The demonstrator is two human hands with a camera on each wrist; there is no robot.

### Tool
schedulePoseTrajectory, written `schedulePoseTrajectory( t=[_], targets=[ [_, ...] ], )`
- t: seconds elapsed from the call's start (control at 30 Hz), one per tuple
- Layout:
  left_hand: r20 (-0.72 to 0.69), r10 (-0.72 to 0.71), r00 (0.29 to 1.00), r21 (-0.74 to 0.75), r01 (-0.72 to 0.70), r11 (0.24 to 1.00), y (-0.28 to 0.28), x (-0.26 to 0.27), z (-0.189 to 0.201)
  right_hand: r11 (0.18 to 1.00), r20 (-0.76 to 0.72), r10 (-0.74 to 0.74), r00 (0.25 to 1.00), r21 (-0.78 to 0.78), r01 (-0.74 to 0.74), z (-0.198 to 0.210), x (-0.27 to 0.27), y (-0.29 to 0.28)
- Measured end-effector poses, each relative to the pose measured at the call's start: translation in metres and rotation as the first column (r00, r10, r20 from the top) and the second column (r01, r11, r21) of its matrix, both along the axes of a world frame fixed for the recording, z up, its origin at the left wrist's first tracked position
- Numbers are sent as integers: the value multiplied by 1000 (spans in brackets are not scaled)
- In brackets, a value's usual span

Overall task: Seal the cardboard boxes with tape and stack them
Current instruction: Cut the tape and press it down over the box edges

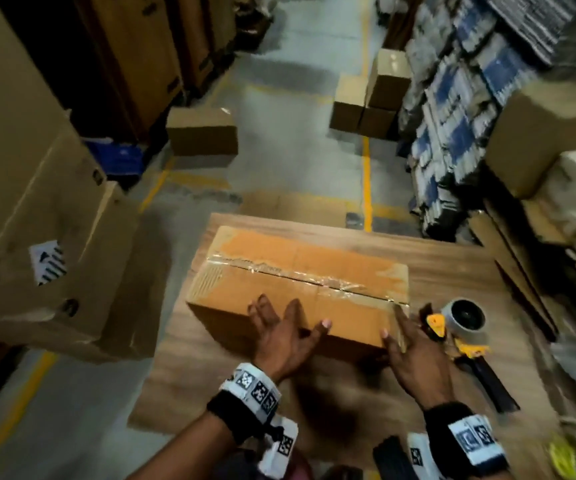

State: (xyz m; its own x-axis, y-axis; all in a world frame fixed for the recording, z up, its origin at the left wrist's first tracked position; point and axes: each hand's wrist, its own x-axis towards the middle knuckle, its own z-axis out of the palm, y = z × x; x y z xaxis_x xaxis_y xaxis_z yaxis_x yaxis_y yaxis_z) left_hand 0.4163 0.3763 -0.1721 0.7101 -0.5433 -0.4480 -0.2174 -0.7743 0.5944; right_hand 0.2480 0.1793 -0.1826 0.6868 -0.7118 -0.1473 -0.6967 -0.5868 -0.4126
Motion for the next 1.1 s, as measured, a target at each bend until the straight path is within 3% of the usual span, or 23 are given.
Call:
schedulePoseTrajectory(
  t=[0.1,0.23,0.3,0.43,0.5,0.57,0.63,0.7,0.77,0.87,1.0,1.1],
  targets=[
    [10,115,993,-141,-113,984,-2,-16,-8,998,-12,60,998,-8,-60,-8,-7,3],
    [135,96,986,-204,-67,977,12,7,-31,977,-139,135,981,-148,-156,2,-12,16],
    [171,96,981,-259,-49,965,20,30,-36,964,-175,200,964,-140,-225,8,-12,30],
    [348,129,928,-193,-64,979,23,57,-27,909,-78,398,914,-98,-404,7,-1,64],
    [407,147,901,-210,-64,976,18,52,-21,905,19,425,905,10,-425,6,5,71],
    [388,137,911,-244,-41,969,12,33,-17,931,193,336,922,79,-356,8,8,69],
    [400,62,914,-266,52,962,8,2,-18,968,343,249,906,-73,-239,3,9,49],
    [488,-73,870,-226,207,952,5,-29,-31,980,329,191,925,-117,-161,-2,8,17],
    [581,-241,778,-56,333,941,0,-54,-46,989,210,127,969,43,-139,-9,6,-11],
    [611,-403,682,199,361,911,-9,-70,-55,965,105,137,985,211,-157,-24,1,-20],
    [666,-452,594,251,391,885,-8,-71,-60,983,163,90,982,145,-114,-30,-16,-10],
    [668,-492,559,262,443,858,-13,-65,-59,921,304,-3,953,372,-116,-34,-37,-17]
  ],
)
